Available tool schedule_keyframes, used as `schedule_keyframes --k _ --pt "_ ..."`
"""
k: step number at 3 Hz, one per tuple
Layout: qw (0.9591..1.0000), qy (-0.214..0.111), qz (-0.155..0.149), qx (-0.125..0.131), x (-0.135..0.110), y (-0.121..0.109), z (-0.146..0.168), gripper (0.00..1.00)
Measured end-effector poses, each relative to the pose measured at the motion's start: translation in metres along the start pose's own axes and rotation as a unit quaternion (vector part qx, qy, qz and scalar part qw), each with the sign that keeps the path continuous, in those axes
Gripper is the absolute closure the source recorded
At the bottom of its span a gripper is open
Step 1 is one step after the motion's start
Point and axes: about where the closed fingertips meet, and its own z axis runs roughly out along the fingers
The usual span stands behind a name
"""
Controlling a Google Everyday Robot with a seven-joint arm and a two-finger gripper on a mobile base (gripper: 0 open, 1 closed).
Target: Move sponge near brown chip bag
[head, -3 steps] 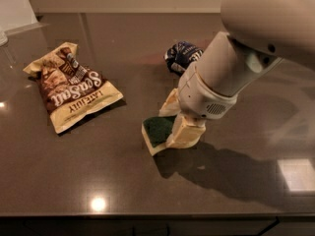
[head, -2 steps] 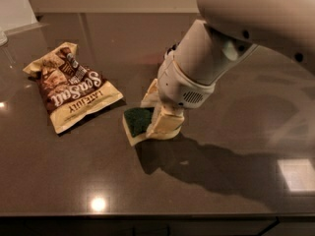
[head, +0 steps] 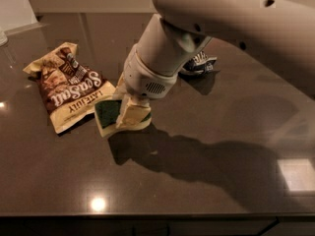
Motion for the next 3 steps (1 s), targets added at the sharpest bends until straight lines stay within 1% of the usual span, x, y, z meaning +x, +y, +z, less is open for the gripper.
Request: schedule_keyframes --k 1,2,3 --pt "0.9999 -0.002 -0.010 0.001 -0.014 -0.014 0.016 1.00" --pt "0.9999 -0.007 -0.012 0.007 -0.023 -0.027 0.026 0.84" --pt "0.9997 -0.014 -0.014 0.016 -0.030 -0.038 0.033 0.61"
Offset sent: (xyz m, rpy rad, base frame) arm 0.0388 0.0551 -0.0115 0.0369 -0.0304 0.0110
